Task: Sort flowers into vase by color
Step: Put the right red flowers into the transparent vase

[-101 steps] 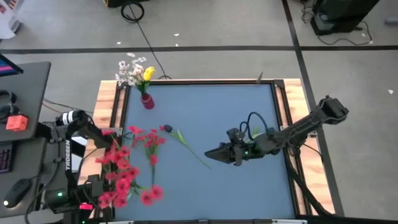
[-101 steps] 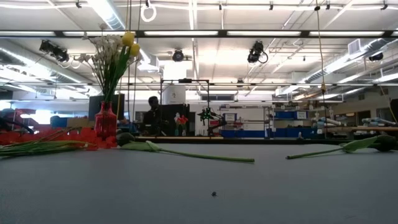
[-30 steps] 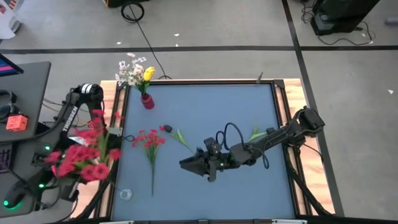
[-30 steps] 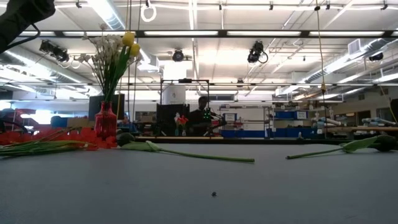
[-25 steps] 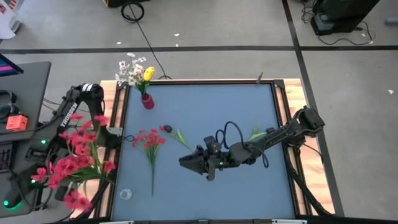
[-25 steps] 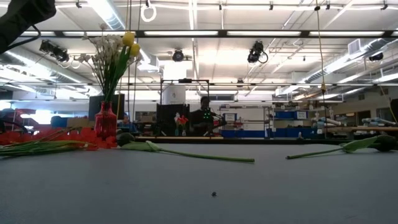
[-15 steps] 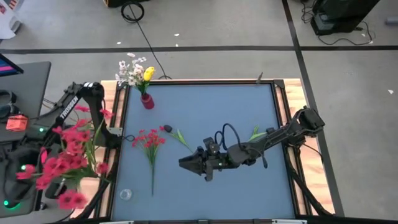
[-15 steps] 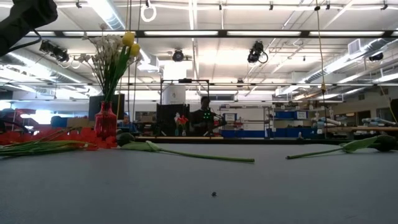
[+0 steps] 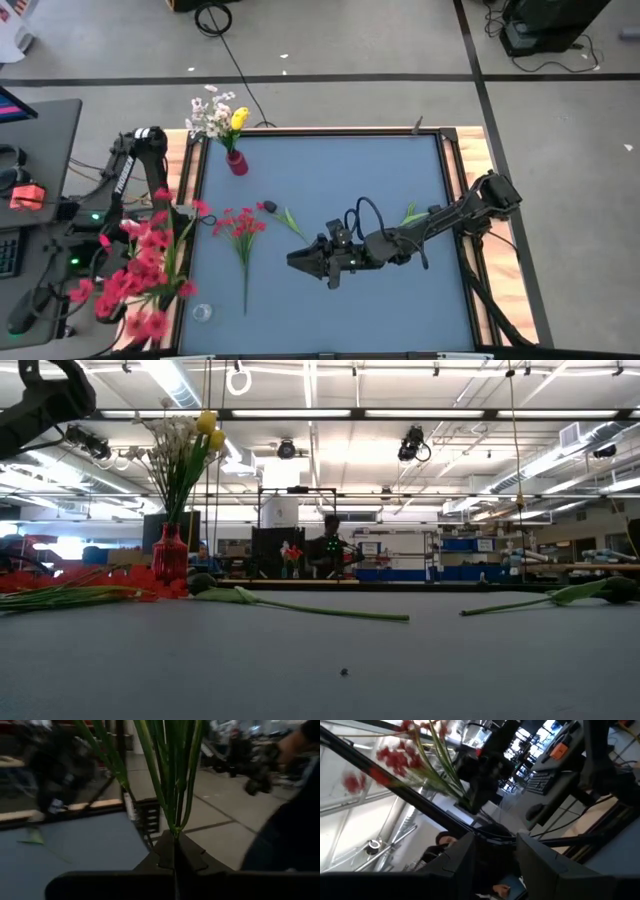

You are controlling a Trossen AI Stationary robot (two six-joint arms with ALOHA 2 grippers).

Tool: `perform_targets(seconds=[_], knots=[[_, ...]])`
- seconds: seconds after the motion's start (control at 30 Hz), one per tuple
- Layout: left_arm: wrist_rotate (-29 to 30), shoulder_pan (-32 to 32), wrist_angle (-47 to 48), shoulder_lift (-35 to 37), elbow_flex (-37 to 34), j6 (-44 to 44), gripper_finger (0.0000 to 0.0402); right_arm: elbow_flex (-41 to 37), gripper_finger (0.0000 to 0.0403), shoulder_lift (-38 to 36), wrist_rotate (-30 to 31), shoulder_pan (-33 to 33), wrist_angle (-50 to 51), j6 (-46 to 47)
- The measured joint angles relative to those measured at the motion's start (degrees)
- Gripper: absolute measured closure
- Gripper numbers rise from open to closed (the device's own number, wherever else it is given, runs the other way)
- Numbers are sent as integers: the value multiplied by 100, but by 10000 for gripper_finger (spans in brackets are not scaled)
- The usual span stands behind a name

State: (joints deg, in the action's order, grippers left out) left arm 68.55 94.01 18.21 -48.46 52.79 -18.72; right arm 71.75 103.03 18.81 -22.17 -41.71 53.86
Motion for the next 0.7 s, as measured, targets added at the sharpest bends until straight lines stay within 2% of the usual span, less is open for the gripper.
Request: perform_targets(seconds=[0.17,0.3,0.5,0.7], knots=[[-194,-10,-1870,254,-1162,761,401,-2,249,1,-8,1,59,125],[-333,-10,-2699,366,-1815,1098,401,-2,249,1,-50,0,159,302],[-345,-11,-2865,386,-2254,811,401,-4,249,0,-60,-95,187,319],[-361,-47,-2813,384,-2323,685,401,-4,249,-1,-46,-179,230,448]])
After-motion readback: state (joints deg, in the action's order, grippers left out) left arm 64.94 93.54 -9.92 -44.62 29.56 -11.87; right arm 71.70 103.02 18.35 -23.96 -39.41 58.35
